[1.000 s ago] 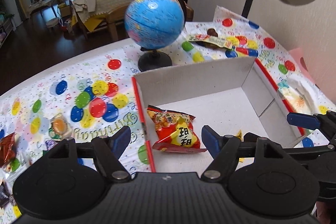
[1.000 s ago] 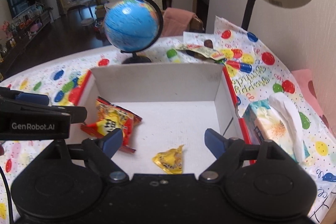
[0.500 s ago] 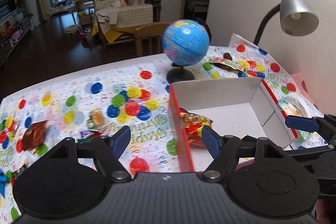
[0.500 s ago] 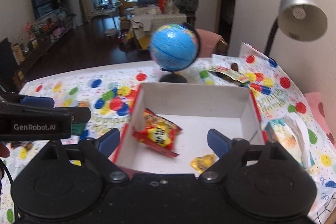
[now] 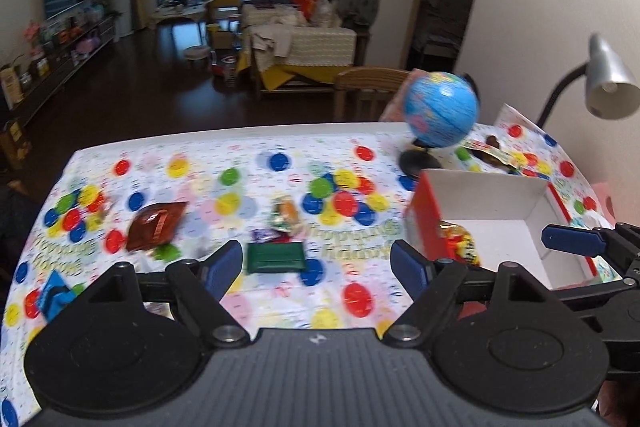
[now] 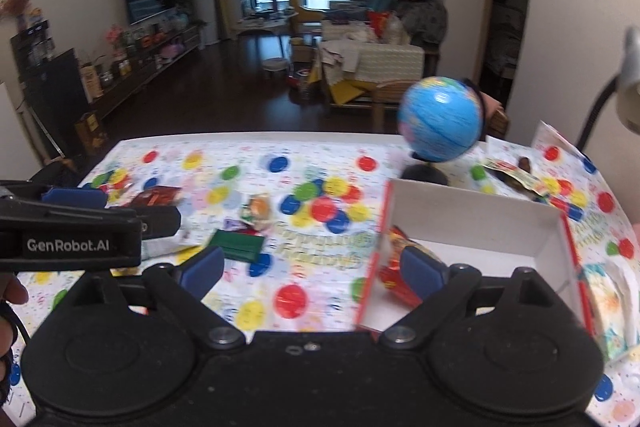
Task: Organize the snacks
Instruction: 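Grasp the black chocolate packet with left tool while right tool grasps silver foil candy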
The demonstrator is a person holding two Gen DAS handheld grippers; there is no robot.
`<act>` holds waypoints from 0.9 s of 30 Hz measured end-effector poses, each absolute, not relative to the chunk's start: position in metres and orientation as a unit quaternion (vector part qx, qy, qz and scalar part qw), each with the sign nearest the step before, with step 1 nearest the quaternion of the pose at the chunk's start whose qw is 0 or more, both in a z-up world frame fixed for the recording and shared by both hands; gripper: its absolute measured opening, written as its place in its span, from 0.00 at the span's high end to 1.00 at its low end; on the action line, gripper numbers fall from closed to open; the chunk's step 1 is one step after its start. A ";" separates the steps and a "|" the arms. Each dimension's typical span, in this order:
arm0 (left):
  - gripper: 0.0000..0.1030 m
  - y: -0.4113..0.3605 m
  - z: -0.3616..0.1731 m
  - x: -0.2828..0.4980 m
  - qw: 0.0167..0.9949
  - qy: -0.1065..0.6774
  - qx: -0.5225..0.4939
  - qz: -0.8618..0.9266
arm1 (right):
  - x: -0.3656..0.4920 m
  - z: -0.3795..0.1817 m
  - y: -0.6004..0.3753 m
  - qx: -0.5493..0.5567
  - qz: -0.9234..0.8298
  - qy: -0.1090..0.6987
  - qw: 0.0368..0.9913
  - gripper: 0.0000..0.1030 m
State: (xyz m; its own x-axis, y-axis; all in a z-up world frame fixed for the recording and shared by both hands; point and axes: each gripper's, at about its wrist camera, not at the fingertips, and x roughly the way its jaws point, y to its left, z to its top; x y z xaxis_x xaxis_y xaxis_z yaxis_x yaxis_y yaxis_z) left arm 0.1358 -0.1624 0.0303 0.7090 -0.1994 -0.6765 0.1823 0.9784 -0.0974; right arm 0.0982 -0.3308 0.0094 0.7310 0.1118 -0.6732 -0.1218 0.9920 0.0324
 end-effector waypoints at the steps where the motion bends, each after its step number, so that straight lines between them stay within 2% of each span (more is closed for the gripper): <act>1: 0.21 -0.153 0.030 0.135 0.925 0.367 -0.016 -0.098 | 0.099 0.010 -0.324 -0.008 0.068 0.361 0.930 0.07; 7: 0.20 -0.102 0.027 0.135 0.925 0.372 -0.036 -0.068 | 0.105 0.010 -0.277 -0.020 0.092 0.359 0.929 0.03; 27: 0.20 0.029 -0.008 0.145 0.917 0.395 -0.055 0.004 | 0.132 -0.018 -0.166 -0.036 0.140 0.367 0.919 0.02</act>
